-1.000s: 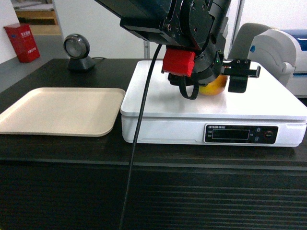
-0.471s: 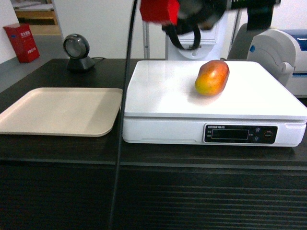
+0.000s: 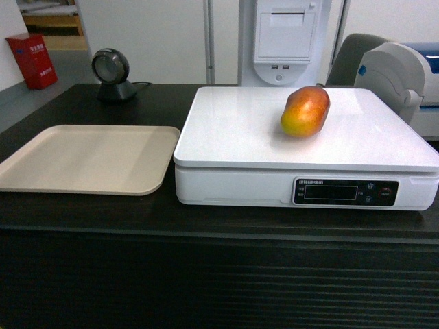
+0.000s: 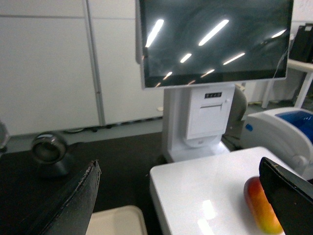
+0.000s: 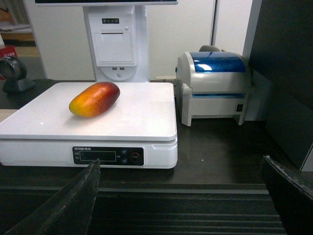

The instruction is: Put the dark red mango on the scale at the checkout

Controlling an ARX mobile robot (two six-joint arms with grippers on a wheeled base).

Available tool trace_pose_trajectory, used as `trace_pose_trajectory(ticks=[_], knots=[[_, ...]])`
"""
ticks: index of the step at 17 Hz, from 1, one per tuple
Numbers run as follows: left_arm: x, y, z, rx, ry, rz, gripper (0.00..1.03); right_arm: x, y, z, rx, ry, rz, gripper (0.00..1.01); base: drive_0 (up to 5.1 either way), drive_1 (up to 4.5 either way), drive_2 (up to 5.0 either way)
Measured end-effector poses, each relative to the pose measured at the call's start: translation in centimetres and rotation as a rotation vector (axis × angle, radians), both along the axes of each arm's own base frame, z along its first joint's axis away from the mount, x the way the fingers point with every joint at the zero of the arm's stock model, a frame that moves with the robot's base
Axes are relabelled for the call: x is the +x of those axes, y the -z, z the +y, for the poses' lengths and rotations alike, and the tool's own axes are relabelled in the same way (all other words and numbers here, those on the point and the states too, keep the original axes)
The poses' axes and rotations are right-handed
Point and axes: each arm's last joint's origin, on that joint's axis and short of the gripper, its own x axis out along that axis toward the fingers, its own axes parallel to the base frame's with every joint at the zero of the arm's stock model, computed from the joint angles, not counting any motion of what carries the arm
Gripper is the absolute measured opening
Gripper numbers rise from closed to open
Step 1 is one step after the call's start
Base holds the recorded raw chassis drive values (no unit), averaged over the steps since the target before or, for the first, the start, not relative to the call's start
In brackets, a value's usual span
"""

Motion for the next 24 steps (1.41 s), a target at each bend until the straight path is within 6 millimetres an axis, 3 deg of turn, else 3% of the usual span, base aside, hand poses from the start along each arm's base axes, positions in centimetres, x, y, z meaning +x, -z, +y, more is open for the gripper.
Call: trace_pose_trajectory(ticks=[1, 4, 6, 7, 8, 12, 13, 14, 15, 19, 24], knots=[[-2.4, 0.3, 2.0, 0.020, -0.025, -0.012, 0.98, 0.0, 0.0, 0.0, 0.000, 0.000, 0.000, 0.98, 0.0, 0.00, 0.0], [-7.3, 0.4, 5.3, 0.066, -0.125, -0.046, 0.98, 0.0, 0.0, 0.0, 0.000, 0.000, 0.000, 0.98, 0.0, 0.00, 0.0], [-9.7, 0.9, 7.0, 0.092, -0.168, -0.049, 0.98, 0.0, 0.0, 0.0, 0.000, 0.000, 0.000, 0.98, 0.0, 0.00, 0.0], [-10.3, 1.1, 7.3, 0.083, -0.220, -0.006, 0.93, 0.0, 0.0, 0.0, 0.000, 0.000, 0.000, 0.98, 0.0, 0.00, 0.0], [-11.4, 2.5, 7.7, 0.059, -0.296, 0.014, 0.78, 0.0, 0.0, 0.0, 0.000, 0.000, 0.000, 0.98, 0.0, 0.00, 0.0], [-13.0, 7.2, 7.1, 0.042, -0.307, 0.050, 0.42, 0.0, 0.0, 0.0, 0.000, 0.000, 0.000, 0.98, 0.0, 0.00, 0.0], [-13.9, 9.0, 6.0, 0.042, -0.286, 0.049, 0.20, 0.0, 0.0, 0.0, 0.000, 0.000, 0.000, 0.98, 0.0, 0.00, 0.0], [-14.3, 9.8, 6.1, 0.041, -0.296, 0.046, 0.08, 0.0, 0.0, 0.0, 0.000, 0.000, 0.000, 0.98, 0.0, 0.00, 0.0], [-14.7, 10.5, 6.2, 0.038, -0.309, 0.048, 0.02, 0.0, 0.0, 0.0, 0.000, 0.000, 0.000, 0.98, 0.0, 0.00, 0.0], [-16.1, 13.0, 6.2, 0.036, -0.307, 0.047, 0.02, 0.0, 0.0, 0.0, 0.000, 0.000, 0.000, 0.98, 0.0, 0.00, 0.0], [-17.0, 14.5, 6.2, 0.038, -0.306, 0.054, 0.02, 0.0, 0.0, 0.0, 0.000, 0.000, 0.000, 0.98, 0.0, 0.00, 0.0]])
